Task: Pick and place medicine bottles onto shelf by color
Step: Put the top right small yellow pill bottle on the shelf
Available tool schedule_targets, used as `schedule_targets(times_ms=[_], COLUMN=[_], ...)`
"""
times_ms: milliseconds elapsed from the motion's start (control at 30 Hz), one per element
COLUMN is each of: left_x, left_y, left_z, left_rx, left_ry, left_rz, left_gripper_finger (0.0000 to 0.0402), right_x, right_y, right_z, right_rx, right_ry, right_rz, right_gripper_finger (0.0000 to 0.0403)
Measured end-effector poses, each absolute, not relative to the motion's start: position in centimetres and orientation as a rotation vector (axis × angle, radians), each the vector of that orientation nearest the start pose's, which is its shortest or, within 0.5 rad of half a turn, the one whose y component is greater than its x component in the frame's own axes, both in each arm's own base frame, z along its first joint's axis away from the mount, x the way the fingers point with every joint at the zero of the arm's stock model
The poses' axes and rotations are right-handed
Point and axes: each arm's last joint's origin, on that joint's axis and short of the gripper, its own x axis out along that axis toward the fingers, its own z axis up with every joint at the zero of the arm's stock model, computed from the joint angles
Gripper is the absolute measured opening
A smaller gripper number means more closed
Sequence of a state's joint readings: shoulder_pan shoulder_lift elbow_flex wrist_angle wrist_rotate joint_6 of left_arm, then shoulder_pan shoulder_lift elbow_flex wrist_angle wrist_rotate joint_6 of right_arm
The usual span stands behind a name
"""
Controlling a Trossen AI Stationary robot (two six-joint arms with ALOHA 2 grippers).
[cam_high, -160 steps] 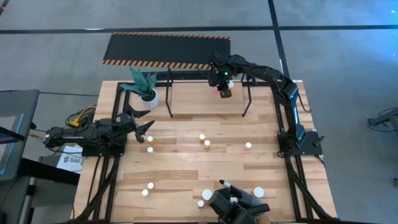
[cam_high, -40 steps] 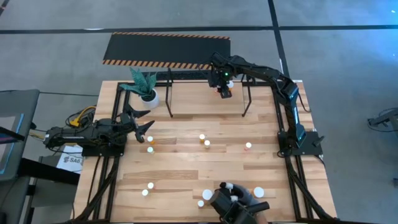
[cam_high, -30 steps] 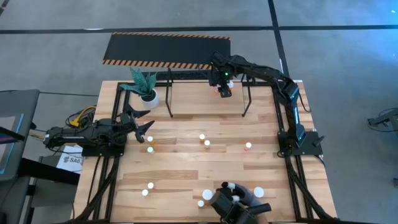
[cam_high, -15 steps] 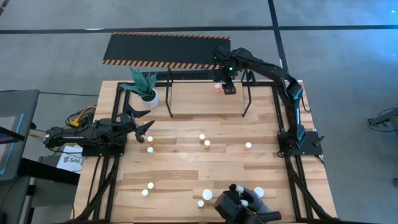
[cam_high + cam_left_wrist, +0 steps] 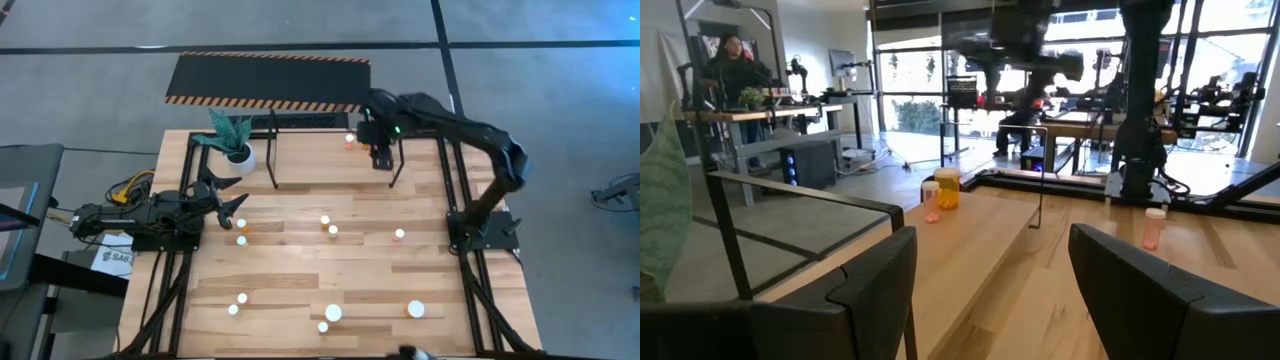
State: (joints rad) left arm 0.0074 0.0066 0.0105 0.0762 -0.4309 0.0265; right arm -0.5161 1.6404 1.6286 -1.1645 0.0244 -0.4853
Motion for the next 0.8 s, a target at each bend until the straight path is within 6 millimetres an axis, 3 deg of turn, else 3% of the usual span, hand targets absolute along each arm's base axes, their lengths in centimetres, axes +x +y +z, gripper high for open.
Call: schedule_targets(times_ms=[233, 367, 633, 800], left_x=[9.4, 9.4, 9.4, 9.4], left_y=[1.3, 1.3, 1.3, 1.3], left_z=[17.4, 17.4, 17.4, 17.4], left_rx=[0.009, 0.009, 0.009, 0.009], left_ry=[-0.074, -0.074, -0.074, -0.073], left_rz=[0.438, 0.438, 0.438, 0.438], left_gripper_finger=[0.0249, 0.0249, 0.0249, 0.0249], right_x=[26.0, 26.0, 28.9, 31.1], right_y=[-9.3, -5.8, -0.3, 1.5], right_z=[30.5, 28.3, 25.3, 23.2], right_rx=[0.023, 0.123, 0.198, 0.304], right_ry=[1.178, 1.144, 1.129, 1.087], right_rz=[-0.331, -0.411, -0.394, -0.424], right_gripper_finger=[0.0240, 0.0240, 0.0228, 0.0192])
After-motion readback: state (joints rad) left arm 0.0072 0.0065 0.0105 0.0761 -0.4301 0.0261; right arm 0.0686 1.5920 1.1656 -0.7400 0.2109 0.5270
